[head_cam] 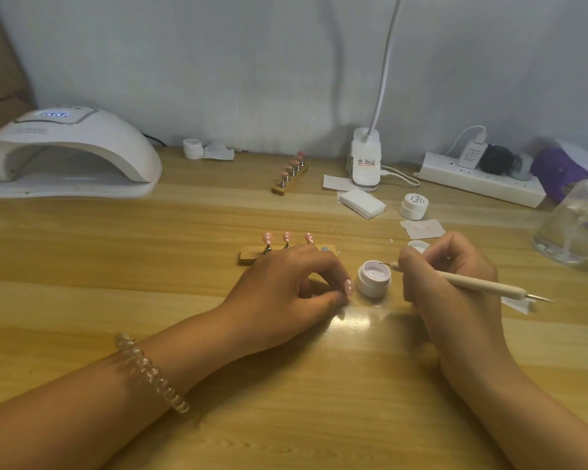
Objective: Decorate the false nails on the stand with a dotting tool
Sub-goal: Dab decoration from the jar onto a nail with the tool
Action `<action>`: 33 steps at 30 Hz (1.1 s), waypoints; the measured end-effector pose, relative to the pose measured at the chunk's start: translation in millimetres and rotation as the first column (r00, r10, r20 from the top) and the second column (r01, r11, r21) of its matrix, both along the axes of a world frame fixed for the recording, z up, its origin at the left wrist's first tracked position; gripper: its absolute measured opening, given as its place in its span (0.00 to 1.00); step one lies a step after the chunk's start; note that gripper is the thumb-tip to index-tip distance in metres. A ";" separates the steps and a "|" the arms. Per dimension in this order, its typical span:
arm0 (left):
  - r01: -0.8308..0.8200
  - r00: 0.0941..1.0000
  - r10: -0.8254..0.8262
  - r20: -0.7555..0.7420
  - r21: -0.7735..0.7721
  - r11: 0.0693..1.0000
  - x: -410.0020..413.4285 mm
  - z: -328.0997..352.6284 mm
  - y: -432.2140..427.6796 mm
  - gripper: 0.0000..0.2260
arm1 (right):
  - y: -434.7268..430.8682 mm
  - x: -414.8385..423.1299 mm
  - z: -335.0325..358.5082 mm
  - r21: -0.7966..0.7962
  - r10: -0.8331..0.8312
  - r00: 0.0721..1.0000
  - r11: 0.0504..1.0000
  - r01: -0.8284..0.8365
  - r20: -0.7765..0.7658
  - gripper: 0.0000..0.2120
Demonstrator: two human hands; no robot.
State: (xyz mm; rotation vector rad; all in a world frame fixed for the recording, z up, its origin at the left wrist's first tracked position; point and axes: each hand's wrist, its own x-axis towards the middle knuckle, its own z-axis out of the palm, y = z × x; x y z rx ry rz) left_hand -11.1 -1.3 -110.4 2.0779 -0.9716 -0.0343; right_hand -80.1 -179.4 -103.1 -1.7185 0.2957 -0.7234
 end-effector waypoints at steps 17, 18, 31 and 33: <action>0.004 1.000 -0.004 0.024 0.006 1.000 -1.3 1.6 -1.1 0.03 | 19.6 -7.5 4.8 0.167 0.163 0.983 0.975 -0.147 -0.087 0.18; 0.005 1.000 -0.005 0.029 0.008 1.000 -1.4 1.9 -1.2 0.03 | 19.5 -8.2 5.1 0.167 0.163 0.983 0.975 -0.146 -0.090 0.18; 0.010 0.999 -0.010 0.039 0.003 1.000 -1.1 2.0 -1.7 0.03 | 20.2 -8.8 3.2 0.094 0.185 0.974 0.980 -0.174 -0.131 0.16; 0.013 0.999 -0.013 0.041 0.003 1.000 -1.0 1.6 -1.7 0.04 | 19.9 -8.2 2.3 0.080 0.186 0.973 0.981 -0.176 -0.135 0.16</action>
